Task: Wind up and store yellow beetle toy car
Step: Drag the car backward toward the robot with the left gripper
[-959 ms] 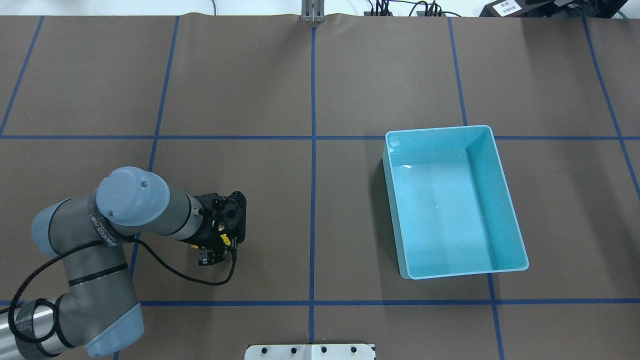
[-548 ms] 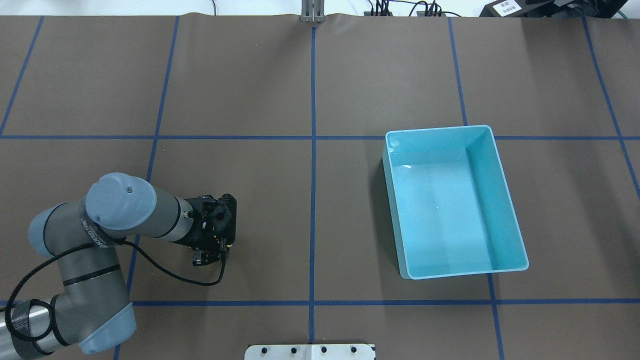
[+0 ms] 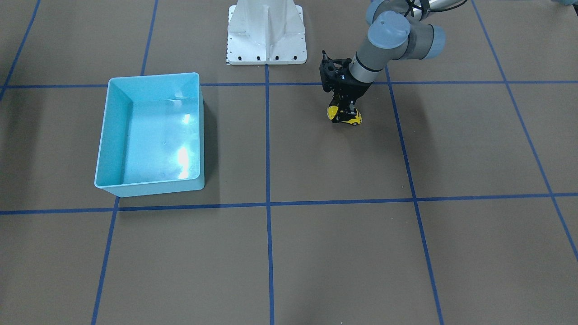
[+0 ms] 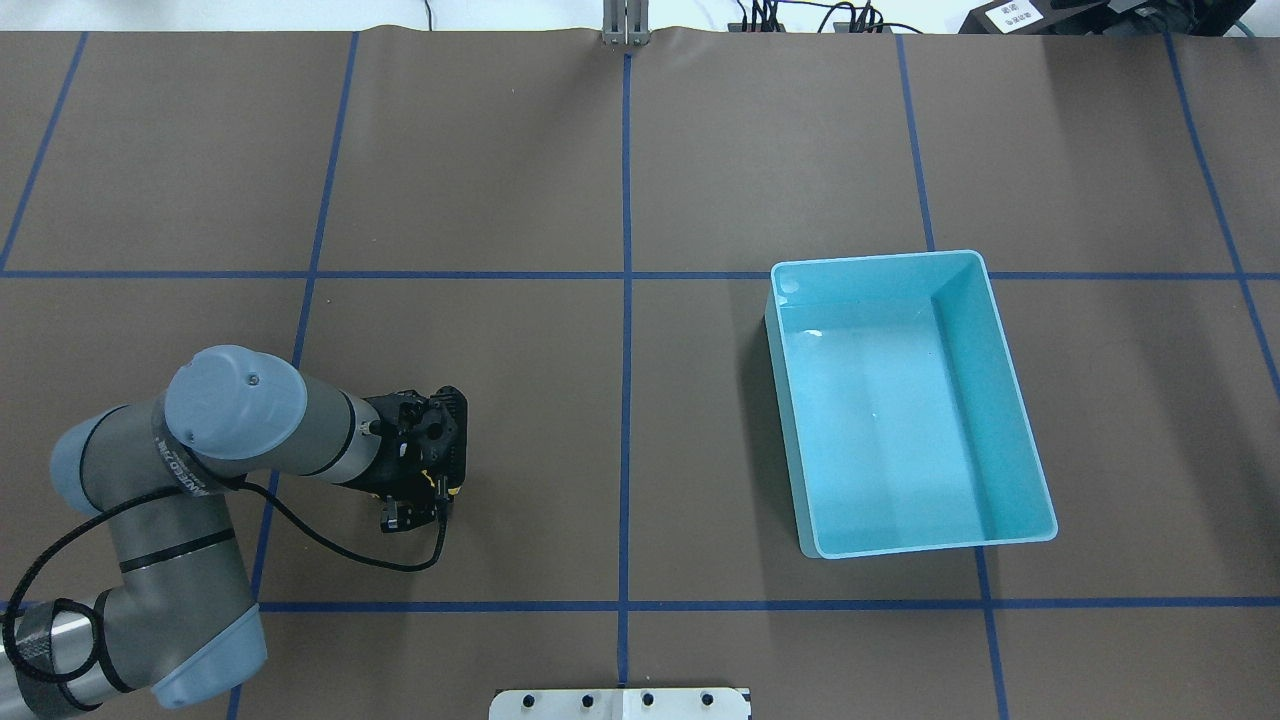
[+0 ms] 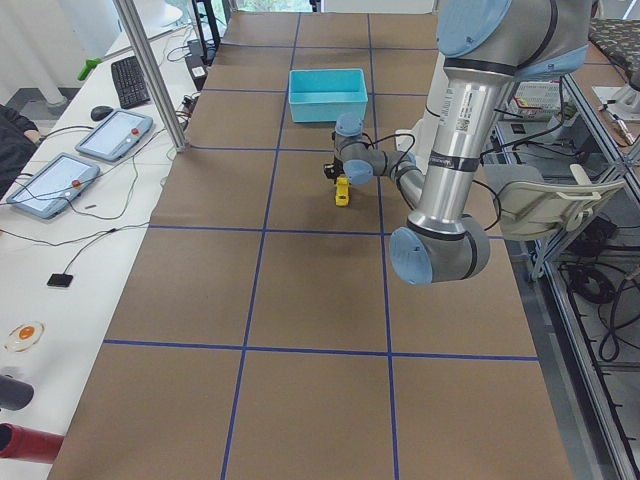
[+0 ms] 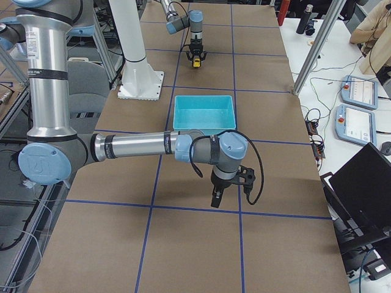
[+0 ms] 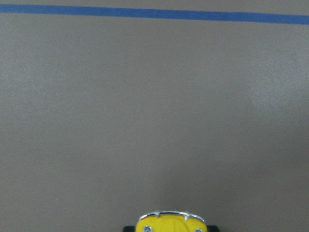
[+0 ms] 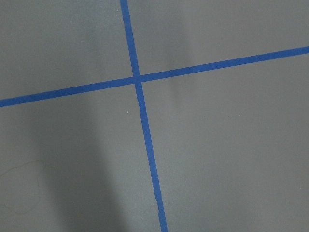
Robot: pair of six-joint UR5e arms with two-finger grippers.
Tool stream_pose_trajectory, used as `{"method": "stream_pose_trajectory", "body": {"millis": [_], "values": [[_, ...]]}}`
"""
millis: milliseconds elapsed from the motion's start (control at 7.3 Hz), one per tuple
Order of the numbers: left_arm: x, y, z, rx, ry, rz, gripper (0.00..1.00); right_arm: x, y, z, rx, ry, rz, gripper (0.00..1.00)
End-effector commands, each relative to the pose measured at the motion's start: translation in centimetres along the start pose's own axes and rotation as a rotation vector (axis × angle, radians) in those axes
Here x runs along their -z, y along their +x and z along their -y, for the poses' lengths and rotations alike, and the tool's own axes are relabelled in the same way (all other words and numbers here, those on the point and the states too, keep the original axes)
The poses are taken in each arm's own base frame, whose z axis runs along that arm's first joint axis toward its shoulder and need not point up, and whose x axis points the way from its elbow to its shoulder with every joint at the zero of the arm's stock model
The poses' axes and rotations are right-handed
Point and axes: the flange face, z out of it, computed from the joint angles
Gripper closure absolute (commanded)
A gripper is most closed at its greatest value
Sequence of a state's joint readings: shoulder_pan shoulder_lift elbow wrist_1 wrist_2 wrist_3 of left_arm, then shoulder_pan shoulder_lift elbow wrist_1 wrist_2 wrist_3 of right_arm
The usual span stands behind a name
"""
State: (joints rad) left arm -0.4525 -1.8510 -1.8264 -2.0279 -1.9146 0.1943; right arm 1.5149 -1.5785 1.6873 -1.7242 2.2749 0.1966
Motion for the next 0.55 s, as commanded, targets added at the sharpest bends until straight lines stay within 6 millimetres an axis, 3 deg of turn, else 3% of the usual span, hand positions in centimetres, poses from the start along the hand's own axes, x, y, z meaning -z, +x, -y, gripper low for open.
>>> {"method": "stream_pose_trajectory", "body": {"millis": [0, 411], "values": [[-0.15, 0.19, -0.41, 0.004, -0.004, -0.018, 1.00, 0.03, -0.08, -0.01, 0.000, 0.001, 0.000, 0.00], [-0.31, 0.27, -1.03, 0.007, -0.012, -0.021, 1.00, 0.15, -0.18, -0.02, 0.002, 0.003, 0.001, 0.00]]}}
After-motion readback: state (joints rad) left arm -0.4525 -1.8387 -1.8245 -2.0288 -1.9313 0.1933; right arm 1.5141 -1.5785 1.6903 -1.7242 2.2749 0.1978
